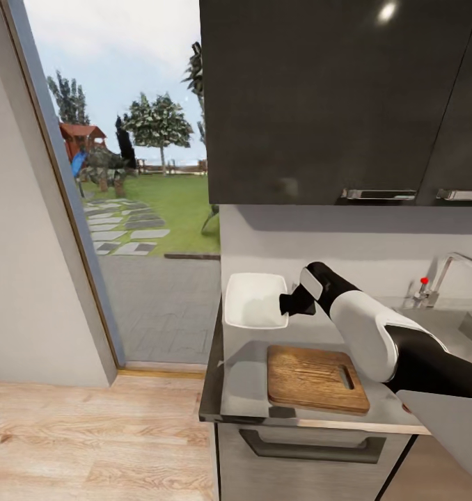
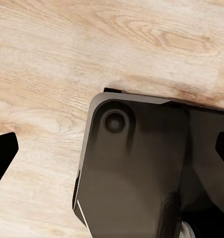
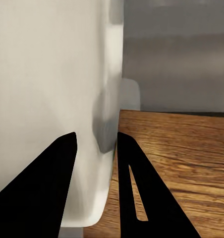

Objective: In the kitchen, take the Vidalia onion out of the sink, dice it on the chopping board with the paring knife, put the diced onion into the bowl on the countertop, then place both the paring knife and the chopping board into the sink.

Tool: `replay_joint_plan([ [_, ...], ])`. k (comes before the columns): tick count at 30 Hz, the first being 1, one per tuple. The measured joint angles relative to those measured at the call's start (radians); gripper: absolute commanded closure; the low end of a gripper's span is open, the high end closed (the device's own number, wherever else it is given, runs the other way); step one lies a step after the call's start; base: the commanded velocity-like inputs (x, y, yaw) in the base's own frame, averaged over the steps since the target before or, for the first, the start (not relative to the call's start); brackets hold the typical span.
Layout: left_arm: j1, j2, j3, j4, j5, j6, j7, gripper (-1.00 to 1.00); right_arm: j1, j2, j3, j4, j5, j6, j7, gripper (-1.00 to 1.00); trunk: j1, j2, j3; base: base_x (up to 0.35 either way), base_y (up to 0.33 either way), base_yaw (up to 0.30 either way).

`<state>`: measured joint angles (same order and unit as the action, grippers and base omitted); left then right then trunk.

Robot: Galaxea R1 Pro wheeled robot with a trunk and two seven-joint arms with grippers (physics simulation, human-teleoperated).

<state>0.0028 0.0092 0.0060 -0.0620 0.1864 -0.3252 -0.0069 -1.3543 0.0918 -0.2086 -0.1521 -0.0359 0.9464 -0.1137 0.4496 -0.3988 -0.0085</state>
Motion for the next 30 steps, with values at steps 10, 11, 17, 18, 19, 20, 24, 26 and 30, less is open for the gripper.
replay_joint_plan([
  [10, 0.000, 0.000, 0.000, 0.000, 0.000, 0.000, 0.000, -1.00, 0.000, -0.003, -0.006, 0.017, 0.000, 0.019, -0.006, 1.00, 0.000, 0.000, 0.000, 0.000, 0.000, 0.000],
  [11, 0.000, 0.000, 0.000, 0.000, 0.000, 0.000, 0.000, -1.00, 0.000, -0.003, -0.009, 0.017, 0.000, 0.024, -0.006, 1.00, 0.000, 0.000, 0.000, 0.000, 0.000, 0.000],
  [17, 0.000, 0.000, 0.000, 0.000, 0.000, 0.000, 0.000, -1.00, 0.000, -0.001, -0.023, 0.016, -0.002, 0.032, -0.007, 1.00, 0.000, 0.000, 0.000, 0.000, 0.000, 0.000],
  [18, 0.000, 0.000, 0.000, 0.000, 0.000, 0.000, 0.000, -1.00, 0.000, -0.002, -0.024, 0.016, -0.001, 0.032, -0.007, 1.00, 0.000, 0.000, 0.000, 0.000, 0.000, 0.000],
  [19, 0.000, 0.000, -0.001, 0.000, 0.000, 0.000, 0.000, -1.00, 0.000, -0.002, -0.024, 0.015, -0.001, 0.032, -0.007, 1.00, 0.000, 0.000, 0.000, 0.000, 0.000, 0.000],
  [20, 0.000, 0.000, 0.000, 0.000, 0.000, 0.000, 0.000, -1.00, 0.000, -0.005, -0.025, 0.015, -0.006, 0.033, -0.007, 1.00, 0.000, 0.000, 0.000, 0.000, 0.000, 0.000],
  [24, 0.000, -0.001, -0.001, 0.000, 0.000, 0.000, 0.000, -1.00, 0.000, -0.016, -0.031, 0.013, -0.085, 0.031, -0.007, 1.00, 0.000, 0.000, 0.000, 0.000, 0.000, 0.000],
  [26, 0.000, -0.001, -0.001, 0.000, 0.000, 0.000, 0.000, -1.00, 0.000, -0.022, -0.027, 0.014, -0.109, 0.031, -0.007, 1.00, 0.000, 0.000, 0.000, 0.000, 0.000, 0.000],
  [30, 0.000, -0.001, -0.001, 0.000, 0.000, 0.000, 0.000, -1.00, 0.000, -0.026, -0.025, 0.014, -0.122, 0.032, -0.008, 1.00, 0.000, 0.000, 0.000, 0.000, 0.000, 0.000],
])
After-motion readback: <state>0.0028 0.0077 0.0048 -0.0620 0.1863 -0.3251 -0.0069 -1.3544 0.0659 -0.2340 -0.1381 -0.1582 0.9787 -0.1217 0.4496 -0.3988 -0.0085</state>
